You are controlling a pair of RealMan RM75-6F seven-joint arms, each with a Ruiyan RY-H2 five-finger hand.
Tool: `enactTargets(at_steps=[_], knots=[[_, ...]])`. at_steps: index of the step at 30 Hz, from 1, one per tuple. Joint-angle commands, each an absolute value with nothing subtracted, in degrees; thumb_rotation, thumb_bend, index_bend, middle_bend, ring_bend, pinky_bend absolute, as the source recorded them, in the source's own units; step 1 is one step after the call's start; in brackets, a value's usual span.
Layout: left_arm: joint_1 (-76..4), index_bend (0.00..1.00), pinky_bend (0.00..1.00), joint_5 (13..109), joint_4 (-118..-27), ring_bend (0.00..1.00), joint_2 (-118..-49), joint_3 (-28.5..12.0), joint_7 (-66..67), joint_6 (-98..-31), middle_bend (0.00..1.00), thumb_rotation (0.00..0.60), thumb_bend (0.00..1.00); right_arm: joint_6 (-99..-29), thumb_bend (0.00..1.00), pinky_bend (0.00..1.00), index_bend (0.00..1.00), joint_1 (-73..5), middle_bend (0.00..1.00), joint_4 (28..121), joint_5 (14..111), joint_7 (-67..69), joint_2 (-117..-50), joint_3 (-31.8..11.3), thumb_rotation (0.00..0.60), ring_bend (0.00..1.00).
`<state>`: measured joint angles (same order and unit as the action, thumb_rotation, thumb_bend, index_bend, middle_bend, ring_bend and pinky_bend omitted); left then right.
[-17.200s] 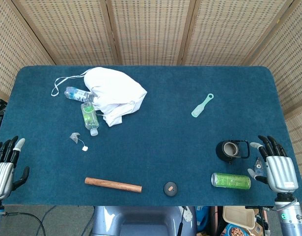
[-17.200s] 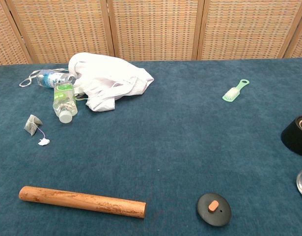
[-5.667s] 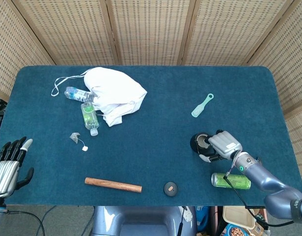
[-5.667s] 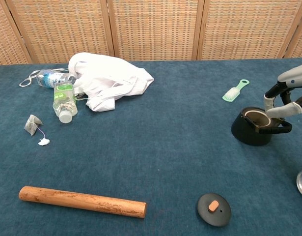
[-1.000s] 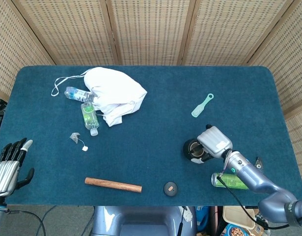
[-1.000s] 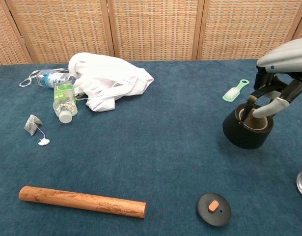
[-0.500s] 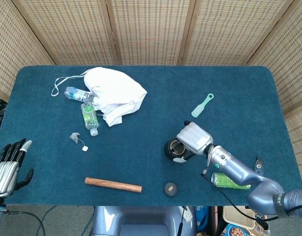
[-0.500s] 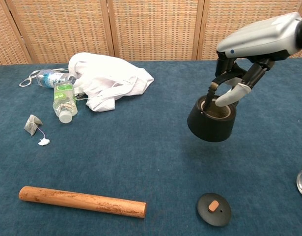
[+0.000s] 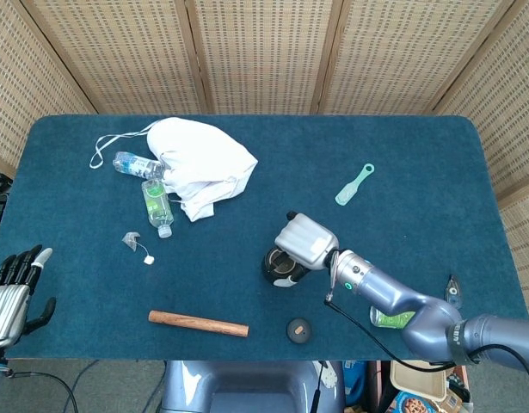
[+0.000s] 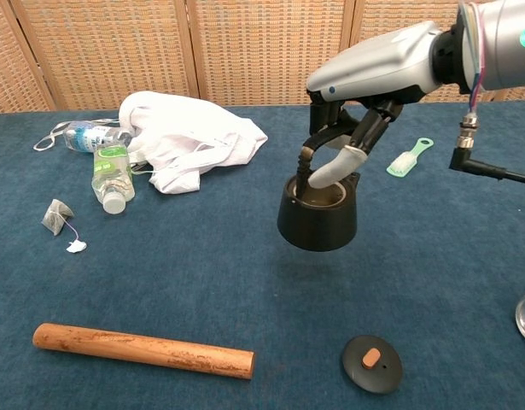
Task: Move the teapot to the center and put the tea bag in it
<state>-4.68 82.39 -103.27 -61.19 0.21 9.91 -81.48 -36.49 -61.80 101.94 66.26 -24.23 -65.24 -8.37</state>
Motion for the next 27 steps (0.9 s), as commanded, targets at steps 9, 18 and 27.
enactTargets(at_steps=[9,18,27], knots=[[-4.3,0.04,0.00,82.2,-102.2,0.04,-61.3,0.3,8.8,-81.6,0.00,0.600,0.46,-35.6,0.30,0.31,0.80,-65.0,0.77,99.9,64.0,-25.7,-68.7,-8.6,0.191,0.67],[-3.6,0.04,0.00,81.6,-100.7,0.04,-61.5,0.7,7.3,-81.5,0.00,0.600,0.46,-34.7,0.30,0.31,0.80,-68.0,0.77,95.8,61.0,-26.7,-72.9,-8.3,0.197,0.67],[-3.2,0.04,0.00,81.2,-99.6,0.04,-61.5,0.8,6.3,-81.3,0.00,0.600,0.46,-34.0,0.30,0.31,0.80,-70.3,0.76,91.8,58.7,-27.5,-76.1,-7.2,0.194,0.67]])
